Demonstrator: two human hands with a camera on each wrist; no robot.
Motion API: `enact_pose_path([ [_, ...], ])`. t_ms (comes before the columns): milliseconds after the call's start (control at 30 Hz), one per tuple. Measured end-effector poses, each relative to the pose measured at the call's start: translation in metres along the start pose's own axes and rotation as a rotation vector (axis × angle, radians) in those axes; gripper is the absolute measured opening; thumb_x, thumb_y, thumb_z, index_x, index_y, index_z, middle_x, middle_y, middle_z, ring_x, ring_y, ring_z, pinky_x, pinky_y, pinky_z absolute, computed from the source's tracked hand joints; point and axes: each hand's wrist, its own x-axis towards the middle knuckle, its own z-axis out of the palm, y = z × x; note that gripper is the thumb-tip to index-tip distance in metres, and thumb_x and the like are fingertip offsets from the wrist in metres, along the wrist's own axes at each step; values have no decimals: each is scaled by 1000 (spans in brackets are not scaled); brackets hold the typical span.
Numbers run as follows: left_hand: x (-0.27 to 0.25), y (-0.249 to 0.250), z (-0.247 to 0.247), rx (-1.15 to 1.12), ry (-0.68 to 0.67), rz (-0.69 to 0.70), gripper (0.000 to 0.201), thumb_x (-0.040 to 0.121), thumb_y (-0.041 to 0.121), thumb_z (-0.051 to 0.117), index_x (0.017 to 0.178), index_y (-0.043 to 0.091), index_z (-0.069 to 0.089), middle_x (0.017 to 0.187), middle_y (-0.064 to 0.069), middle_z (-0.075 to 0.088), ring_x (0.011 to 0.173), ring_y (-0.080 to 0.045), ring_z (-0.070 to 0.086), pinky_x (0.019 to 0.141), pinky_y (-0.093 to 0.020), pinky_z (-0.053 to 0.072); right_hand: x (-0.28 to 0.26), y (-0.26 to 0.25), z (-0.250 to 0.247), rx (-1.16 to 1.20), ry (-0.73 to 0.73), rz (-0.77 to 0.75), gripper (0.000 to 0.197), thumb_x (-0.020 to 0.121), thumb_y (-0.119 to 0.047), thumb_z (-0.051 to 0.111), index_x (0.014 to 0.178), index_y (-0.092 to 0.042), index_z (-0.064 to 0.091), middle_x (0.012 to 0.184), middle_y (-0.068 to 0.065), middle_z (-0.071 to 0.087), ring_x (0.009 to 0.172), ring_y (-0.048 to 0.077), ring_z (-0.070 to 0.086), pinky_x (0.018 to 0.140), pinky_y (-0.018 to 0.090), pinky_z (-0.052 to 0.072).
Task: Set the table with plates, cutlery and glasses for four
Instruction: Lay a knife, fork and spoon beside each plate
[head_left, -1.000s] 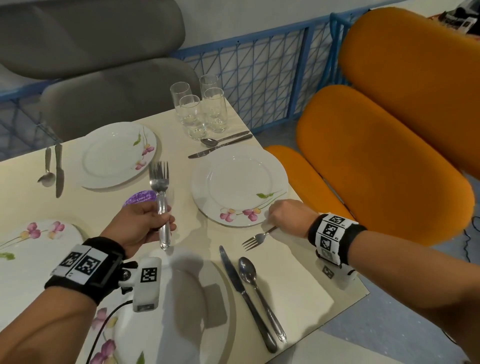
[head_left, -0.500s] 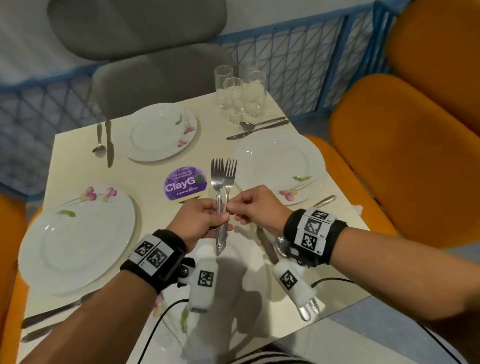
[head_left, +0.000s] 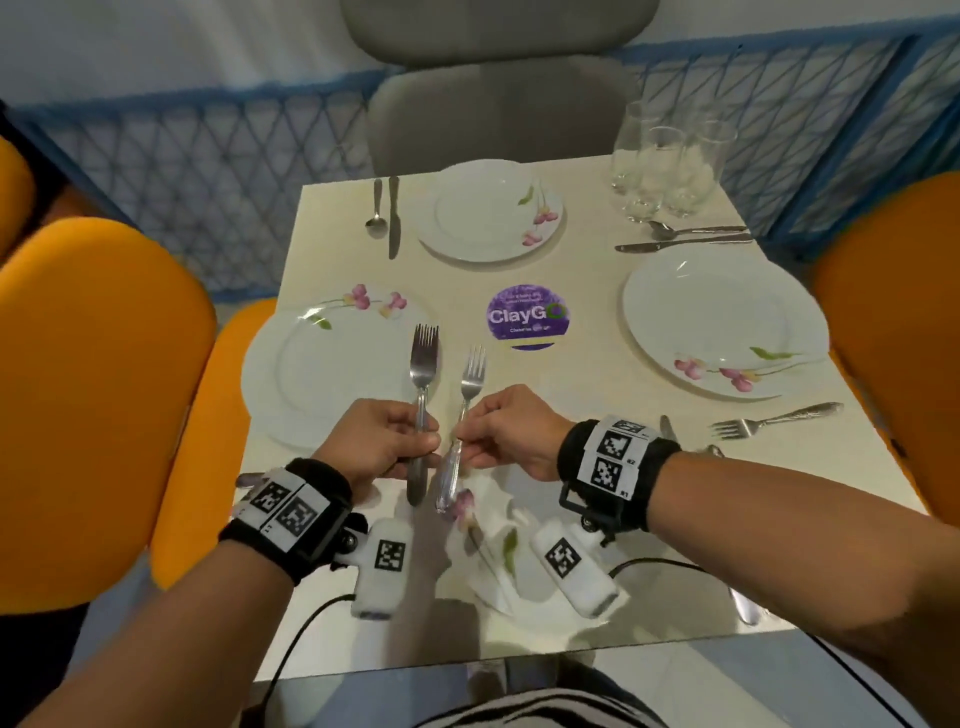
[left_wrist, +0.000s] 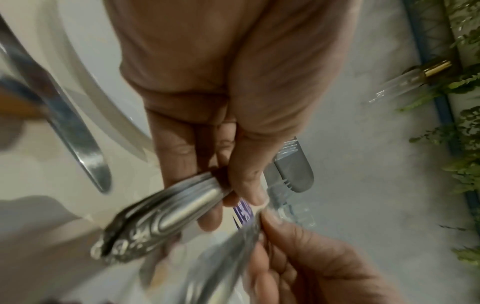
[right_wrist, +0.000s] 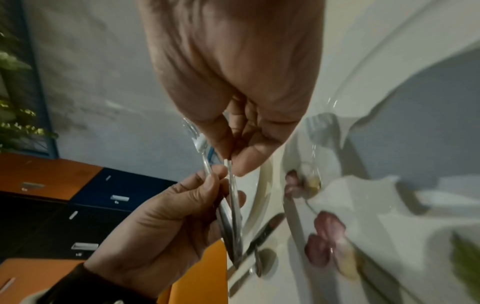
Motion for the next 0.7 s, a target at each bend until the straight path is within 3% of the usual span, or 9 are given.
enact_pose_path([
  [100, -10, -13, -30, -18, 67, -15, 15, 82, -5, 67, 97, -6, 63, 80, -26, 67, 81, -34, 71, 48, -28, 46, 2, 9, 26, -86, -88, 92, 4, 86, 8, 60, 88, 6, 62, 66, 20, 58, 48, 19, 59, 51, 26, 57],
  [200, -18, -24, -54, -26, 117, -1, 18, 82, -4, 68, 99, -6, 63, 84, -30, 68, 81, -40, 71, 72, -49, 56, 4, 20, 46, -209, -115, 166, 13, 84, 8, 62, 96, 12, 63, 67, 21, 61, 52, 20, 62, 62, 29, 58],
  [267, -24, -29, -63, -47, 135, 1, 18, 82, -4, 67, 99, -7, 63, 89, -32, 68, 81, -42, 70, 77, -51, 58, 6, 30, 57, -274, -107, 194, 17, 81, 12, 63, 97, 14, 61, 63, 20, 59, 48, 20, 61, 52, 26, 56],
  [333, -29, -33, -69, -80, 149, 1, 18, 82, -6, 66, 100, -8, 62, 92, -32, 67, 75, -36, 72, 64, -37, 60, 7, 39, 66, -316, -119, 198, 29, 73, 18, 63, 98, 5, 54, 57, 14, 48, 45, 21, 56, 44, 25, 47],
  [400, -33, -37, -72, -96, 152, -2, 17, 83, -6, 66, 99, -6, 61, 92, -31, 68, 73, -32, 72, 58, -30, 58, 9, 44, 74, -405, -157, 200, 26, 72, 15, 62, 80, -7, 51, 61, 11, 47, 51, 21, 54, 50, 27, 45],
  [467, -34, -42, -76, -73, 166, 1, 17, 82, -3, 68, 98, -3, 63, 94, -29, 69, 81, -36, 72, 62, -33, 58, 9, 47, 80, -543, -157, 213, 24, 73, 10, 63, 65, -8, 50, 61, 9, 54, 54, 19, 56, 54, 26, 48],
  [533, -35, -47, -78, -70, 175, 6, 18, 81, -2, 70, 98, -1, 64, 91, -28, 70, 86, -39, 71, 67, -37, 58, 9, 49, 86, -657, -157, 175, 37, 63, 11, 64, 49, -15, 43, 48, 4, 44, 49, 20, 47, 55, 30, 41],
  [633, -35, -54, -80, -78, 162, 15, 20, 80, -1, 71, 99, -2, 65, 84, -25, 71, 83, -37, 71, 68, -40, 57, 15, 56, 96, -818, -168, 147, 33, 58, 9, 63, 49, -17, 44, 48, 5, 45, 53, 20, 48, 57, 32, 39],
  [700, -36, -58, -81, -83, 156, 25, 21, 80, -1, 71, 100, -3, 64, 81, -24, 71, 80, -35, 72, 69, -41, 57, 12, 52, 100, -895, -156, 133, 28, 68, 5, 65, 57, -14, 47, 54, 5, 52, 50, 19, 51, 54, 26, 45],
])
